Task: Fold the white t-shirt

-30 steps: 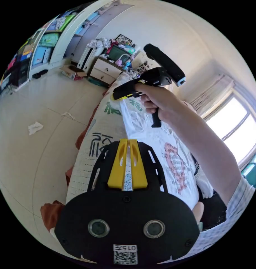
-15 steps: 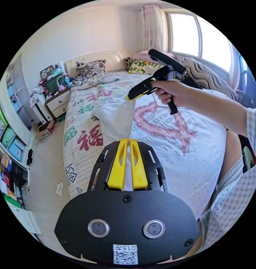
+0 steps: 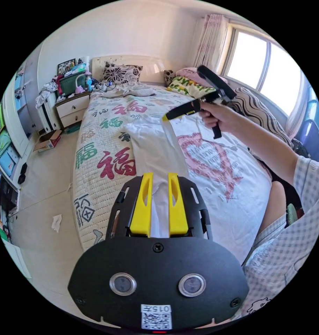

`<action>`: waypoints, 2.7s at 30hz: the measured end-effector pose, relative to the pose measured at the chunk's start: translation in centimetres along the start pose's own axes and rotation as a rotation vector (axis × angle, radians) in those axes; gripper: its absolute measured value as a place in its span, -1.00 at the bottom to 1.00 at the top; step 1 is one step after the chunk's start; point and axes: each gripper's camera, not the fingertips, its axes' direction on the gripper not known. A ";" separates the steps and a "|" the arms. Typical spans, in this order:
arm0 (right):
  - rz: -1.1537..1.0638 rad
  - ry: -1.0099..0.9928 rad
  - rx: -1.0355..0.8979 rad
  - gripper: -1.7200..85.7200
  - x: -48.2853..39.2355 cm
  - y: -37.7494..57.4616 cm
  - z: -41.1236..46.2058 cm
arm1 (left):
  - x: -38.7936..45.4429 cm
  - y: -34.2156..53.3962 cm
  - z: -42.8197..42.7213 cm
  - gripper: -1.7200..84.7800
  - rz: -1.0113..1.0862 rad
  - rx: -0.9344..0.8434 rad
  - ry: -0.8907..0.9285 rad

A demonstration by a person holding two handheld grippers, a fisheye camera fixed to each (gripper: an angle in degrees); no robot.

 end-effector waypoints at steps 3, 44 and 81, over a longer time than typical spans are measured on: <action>-0.005 0.034 0.034 -0.73 0.3 -1.4 -1.3 | 0.8 -0.2 1.7 -0.80 0.034 -0.061 -0.056; 0.136 -0.101 -0.121 -0.95 10.6 4.9 -6.3 | 3.4 -2.4 1.8 -0.97 0.236 -0.011 0.069; 0.030 -0.112 -0.215 -0.79 11.1 -1.6 -8.0 | -2.3 -4.7 2.8 -0.77 0.227 -0.092 0.053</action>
